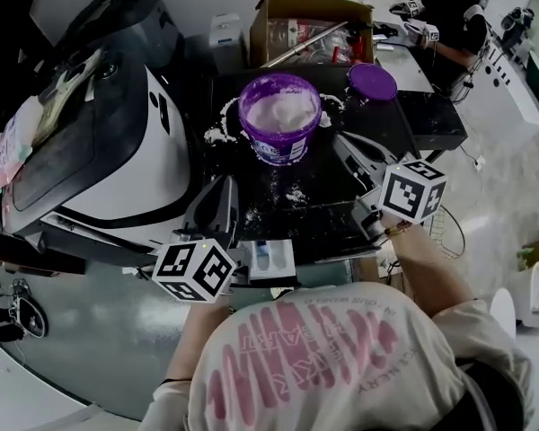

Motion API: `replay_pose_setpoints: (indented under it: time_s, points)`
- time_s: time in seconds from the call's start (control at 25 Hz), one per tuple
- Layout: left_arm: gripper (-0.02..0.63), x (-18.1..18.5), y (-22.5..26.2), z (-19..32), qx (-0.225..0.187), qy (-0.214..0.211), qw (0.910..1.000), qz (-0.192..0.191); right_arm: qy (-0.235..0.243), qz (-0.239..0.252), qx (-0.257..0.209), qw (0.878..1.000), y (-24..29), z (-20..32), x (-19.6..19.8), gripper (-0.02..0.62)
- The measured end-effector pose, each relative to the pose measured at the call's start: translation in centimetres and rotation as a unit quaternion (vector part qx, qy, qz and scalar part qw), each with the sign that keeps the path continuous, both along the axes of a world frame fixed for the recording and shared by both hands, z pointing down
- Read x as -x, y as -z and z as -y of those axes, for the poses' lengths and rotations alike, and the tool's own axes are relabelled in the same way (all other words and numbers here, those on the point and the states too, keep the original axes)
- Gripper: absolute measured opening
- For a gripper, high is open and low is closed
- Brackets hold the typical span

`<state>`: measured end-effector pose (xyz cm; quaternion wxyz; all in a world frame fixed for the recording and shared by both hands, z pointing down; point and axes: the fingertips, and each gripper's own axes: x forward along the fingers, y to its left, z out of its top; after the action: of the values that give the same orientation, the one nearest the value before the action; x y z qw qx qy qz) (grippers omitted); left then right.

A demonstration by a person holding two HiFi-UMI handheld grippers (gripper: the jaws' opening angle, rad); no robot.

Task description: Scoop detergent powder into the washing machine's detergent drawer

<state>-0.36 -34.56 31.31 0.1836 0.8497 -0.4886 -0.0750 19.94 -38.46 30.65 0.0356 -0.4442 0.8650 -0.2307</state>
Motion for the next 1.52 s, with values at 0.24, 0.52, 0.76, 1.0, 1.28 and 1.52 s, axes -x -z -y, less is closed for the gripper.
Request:
replay_pose_setpoints:
  time_s: [0.24,0.52,0.76,1.0,1.28,1.52]
  points:
    - [0.003,1.8,-0.6,2.3,-0.007,0.008,0.9999,-0.003,0.055,-0.067,0.009,0.996,1.3,3.9,1.5,0.063]
    - [0.003,2.0,-2.6,3.9,0.009,0.001,0.9999,-0.007,0.1,-0.205,0.015,0.974,0.9,7.2,2.6,0.097]
    - [0.003,2.4,-3.5,4.2,0.025,0.008,0.9996,-0.011,0.188,-0.296,0.026,0.936,0.0,8.3,4.1,0.098]
    - [0.003,2.8,-4.4,3.9,0.031,0.018,0.9993,-0.012,0.239,-0.366,0.038,0.898,-0.8,9.6,4.7,0.129]
    - [0.003,2.9,-4.5,4.2,0.03,0.018,0.9993,-0.015,0.279,-0.389,0.066,0.876,-2.0,9.8,6.0,0.105]
    - [0.003,3.4,-5.1,3.8,0.038,0.027,0.9988,-0.013,0.295,-0.371,0.073,0.878,-1.5,9.0,6.5,0.008]
